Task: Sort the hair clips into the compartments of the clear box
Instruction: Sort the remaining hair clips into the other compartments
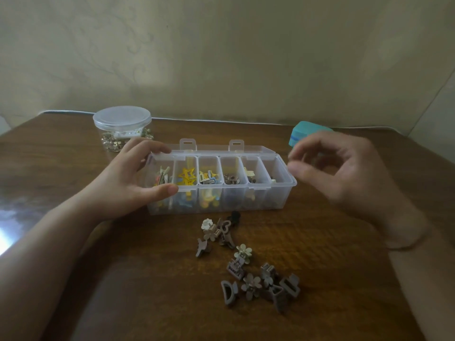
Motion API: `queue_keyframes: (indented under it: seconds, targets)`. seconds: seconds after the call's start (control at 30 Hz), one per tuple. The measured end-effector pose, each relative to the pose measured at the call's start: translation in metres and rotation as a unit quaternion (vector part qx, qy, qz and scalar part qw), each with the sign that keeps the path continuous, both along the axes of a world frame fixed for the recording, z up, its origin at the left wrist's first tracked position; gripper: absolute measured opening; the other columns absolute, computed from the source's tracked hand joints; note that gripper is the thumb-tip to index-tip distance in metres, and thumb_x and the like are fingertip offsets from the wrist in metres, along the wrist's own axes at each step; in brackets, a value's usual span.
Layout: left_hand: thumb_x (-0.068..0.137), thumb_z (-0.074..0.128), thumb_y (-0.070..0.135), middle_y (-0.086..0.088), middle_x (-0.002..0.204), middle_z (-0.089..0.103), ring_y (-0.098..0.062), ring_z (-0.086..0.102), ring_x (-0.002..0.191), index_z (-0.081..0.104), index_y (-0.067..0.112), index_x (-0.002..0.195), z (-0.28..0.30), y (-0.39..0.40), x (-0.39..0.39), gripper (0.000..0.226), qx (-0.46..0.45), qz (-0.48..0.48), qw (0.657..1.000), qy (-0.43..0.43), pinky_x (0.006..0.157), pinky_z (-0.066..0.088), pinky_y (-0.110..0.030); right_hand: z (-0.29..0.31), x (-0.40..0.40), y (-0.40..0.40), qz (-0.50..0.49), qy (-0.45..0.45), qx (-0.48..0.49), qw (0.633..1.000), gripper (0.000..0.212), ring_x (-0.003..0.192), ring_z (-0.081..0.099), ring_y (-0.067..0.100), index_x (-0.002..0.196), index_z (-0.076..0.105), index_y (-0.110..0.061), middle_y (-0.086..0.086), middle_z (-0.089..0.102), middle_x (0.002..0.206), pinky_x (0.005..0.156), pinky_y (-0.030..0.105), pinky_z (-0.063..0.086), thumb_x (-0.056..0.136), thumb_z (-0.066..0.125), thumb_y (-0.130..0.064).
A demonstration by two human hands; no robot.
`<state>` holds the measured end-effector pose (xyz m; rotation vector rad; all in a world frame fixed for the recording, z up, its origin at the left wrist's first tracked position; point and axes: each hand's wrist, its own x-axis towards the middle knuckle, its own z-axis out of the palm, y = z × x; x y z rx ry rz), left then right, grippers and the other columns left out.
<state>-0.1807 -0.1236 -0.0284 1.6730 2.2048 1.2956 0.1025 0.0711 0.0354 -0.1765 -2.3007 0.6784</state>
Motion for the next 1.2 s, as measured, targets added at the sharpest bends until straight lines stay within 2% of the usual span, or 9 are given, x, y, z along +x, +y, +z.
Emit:
queue_keyframes:
  seconds: [0.07,0.2,0.33,0.53,0.73,0.83,0.93,1.07,1.2]
  targets:
    - [0.054,0.065,0.083,0.013,0.125,0.044,0.002,0.044,0.122,0.054,0.033,0.122,-0.001,0.000,0.000,0.084,0.000,0.000,1.000,0.001,0.102,0.036,-0.024,0.008,0.009,-0.008,0.113,-0.183,0.016,0.976,0.013,0.075,0.061,0.008,0.084,0.065,-0.030,-0.012,0.064,0.084,0.061,0.014,0.045,0.078,0.074,-0.037]
    - [0.055,0.065,0.083,0.012,0.124,0.044,-0.001,0.045,0.122,0.054,0.034,0.121,-0.002,0.001,-0.001,0.083,0.002,0.001,1.000,0.002,0.104,0.037,-0.028,0.005,0.007,-0.021,0.181,-0.554,0.024,0.812,0.034,0.090,0.056,0.003,0.104,0.057,-0.043,-0.024,0.053,0.102,0.075,0.027,0.053,0.079,0.076,-0.031]
    - [0.055,0.065,0.082,0.012,0.123,0.044,-0.001,0.046,0.121,0.054,0.033,0.121,-0.002,0.001,-0.001,0.083,0.004,0.002,1.000,0.006,0.103,0.038,-0.027,0.001,0.003,-0.024,0.175,-0.575,0.040,0.798,0.031,0.090,0.056,0.006,0.103,0.059,-0.040,-0.020,0.053,0.105,0.078,0.034,0.055,0.081,0.074,-0.025]
    - [0.055,0.065,0.082,0.014,0.124,0.044,0.001,0.045,0.121,0.054,0.033,0.122,-0.001,0.001,-0.001,0.084,-0.001,-0.002,1.000,0.003,0.100,0.038,-0.023,0.004,0.003,-0.030,0.170,-0.618,0.010,0.767,0.040,0.095,0.057,0.004,0.107,0.057,-0.044,-0.014,0.059,0.105,0.081,0.034,0.055,0.073,0.079,-0.043]
    - [0.057,0.065,0.082,0.015,0.123,0.045,-0.001,0.045,0.123,0.054,0.031,0.122,-0.002,0.002,-0.001,0.083,0.008,-0.003,1.000,0.011,0.102,0.037,-0.027,0.010,0.012,-0.017,0.156,-0.529,0.042,0.833,0.018,0.087,0.060,0.002,0.092,0.061,-0.043,-0.018,0.062,0.094,0.072,0.022,0.051,0.079,0.073,-0.047]
    - [0.057,0.064,0.082,0.015,0.123,0.045,-0.001,0.044,0.124,0.055,0.031,0.122,-0.002,0.001,-0.001,0.083,0.010,-0.004,1.000,0.010,0.103,0.036,-0.027,0.014,0.014,0.001,0.067,-0.250,0.038,0.965,0.024,0.077,0.061,0.005,0.093,0.065,-0.037,-0.016,0.064,0.088,0.064,0.012,0.045,0.076,0.071,-0.052]
    - [0.059,0.064,0.080,0.013,0.123,0.045,-0.003,0.044,0.125,0.055,0.030,0.122,-0.003,0.001,-0.001,0.081,0.010,-0.007,1.000,0.016,0.104,0.037,-0.030,-0.005,-0.003,0.009,-0.071,0.011,-0.042,0.997,0.022,0.064,0.055,0.007,0.091,0.066,-0.035,-0.004,0.063,0.074,0.058,0.011,0.043,0.076,0.071,-0.051]
    - [0.060,0.063,0.081,0.013,0.123,0.045,-0.005,0.044,0.124,0.055,0.030,0.123,-0.003,0.001,-0.002,0.082,0.007,-0.004,1.000,0.025,0.105,0.038,-0.032,-0.018,-0.011,0.010,-0.155,-0.031,0.031,0.987,0.038,0.063,0.056,0.011,0.112,0.063,-0.030,-0.006,0.061,0.071,0.060,0.017,0.045,0.080,0.067,-0.050]
    - [0.060,0.062,0.083,0.012,0.124,0.044,-0.008,0.044,0.123,0.054,0.030,0.123,-0.002,0.000,-0.003,0.083,-0.004,0.004,0.999,0.032,0.103,0.039,-0.032,0.001,0.002,-0.020,0.098,-0.124,0.054,0.986,0.021,0.060,0.055,0.010,0.081,0.061,-0.028,-0.007,0.058,0.070,0.054,0.012,0.040,0.079,0.069,-0.048]
